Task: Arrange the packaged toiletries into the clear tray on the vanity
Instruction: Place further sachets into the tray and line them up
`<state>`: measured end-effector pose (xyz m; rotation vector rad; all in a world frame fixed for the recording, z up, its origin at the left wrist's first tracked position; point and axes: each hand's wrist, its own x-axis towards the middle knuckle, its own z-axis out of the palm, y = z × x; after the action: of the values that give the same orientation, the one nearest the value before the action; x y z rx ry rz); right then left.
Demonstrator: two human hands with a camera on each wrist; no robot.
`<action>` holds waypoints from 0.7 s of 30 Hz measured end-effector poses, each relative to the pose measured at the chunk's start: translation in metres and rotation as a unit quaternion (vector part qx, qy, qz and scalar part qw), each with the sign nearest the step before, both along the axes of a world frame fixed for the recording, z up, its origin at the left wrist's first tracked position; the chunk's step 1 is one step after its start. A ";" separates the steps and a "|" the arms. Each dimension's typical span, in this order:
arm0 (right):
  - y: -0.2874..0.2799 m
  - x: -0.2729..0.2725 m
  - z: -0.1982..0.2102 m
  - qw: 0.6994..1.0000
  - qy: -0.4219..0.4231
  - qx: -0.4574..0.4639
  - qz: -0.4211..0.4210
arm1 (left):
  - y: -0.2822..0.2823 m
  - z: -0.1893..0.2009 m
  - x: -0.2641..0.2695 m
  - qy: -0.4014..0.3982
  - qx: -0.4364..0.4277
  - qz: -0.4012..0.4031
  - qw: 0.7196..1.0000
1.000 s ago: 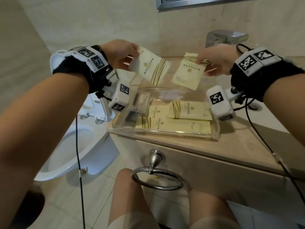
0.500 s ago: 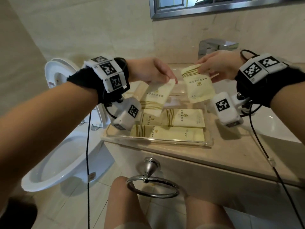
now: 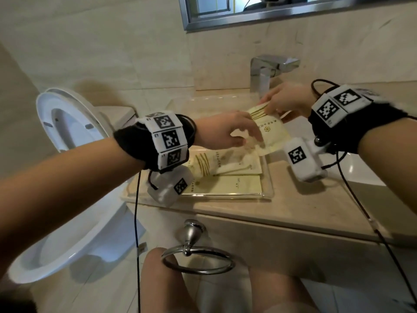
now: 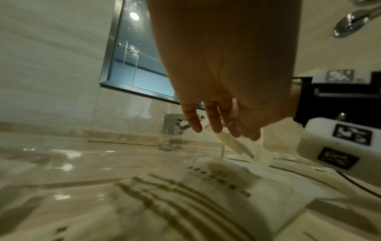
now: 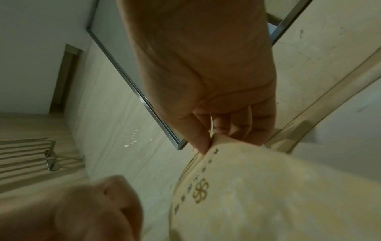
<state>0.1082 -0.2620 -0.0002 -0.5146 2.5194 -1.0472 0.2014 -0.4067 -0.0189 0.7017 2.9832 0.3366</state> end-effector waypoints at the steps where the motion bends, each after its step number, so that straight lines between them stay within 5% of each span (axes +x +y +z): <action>1: 0.002 0.000 -0.001 1.000 -0.001 0.006 -0.003 | -0.002 0.001 0.002 -0.011 0.004 0.033 0.999; 8: 0.007 0.001 -0.001 0.999 0.002 0.000 -0.035 | -0.023 -0.011 0.028 -0.197 -0.051 0.153 0.967; 21: 0.009 0.008 0.005 0.994 0.014 -0.085 -0.067 | -0.016 -0.008 0.027 -0.166 -0.104 0.141 0.970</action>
<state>0.1161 -0.2526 0.0052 -0.4125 2.5318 -1.3201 0.2282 -0.4225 -0.0264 0.1762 2.7363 0.1322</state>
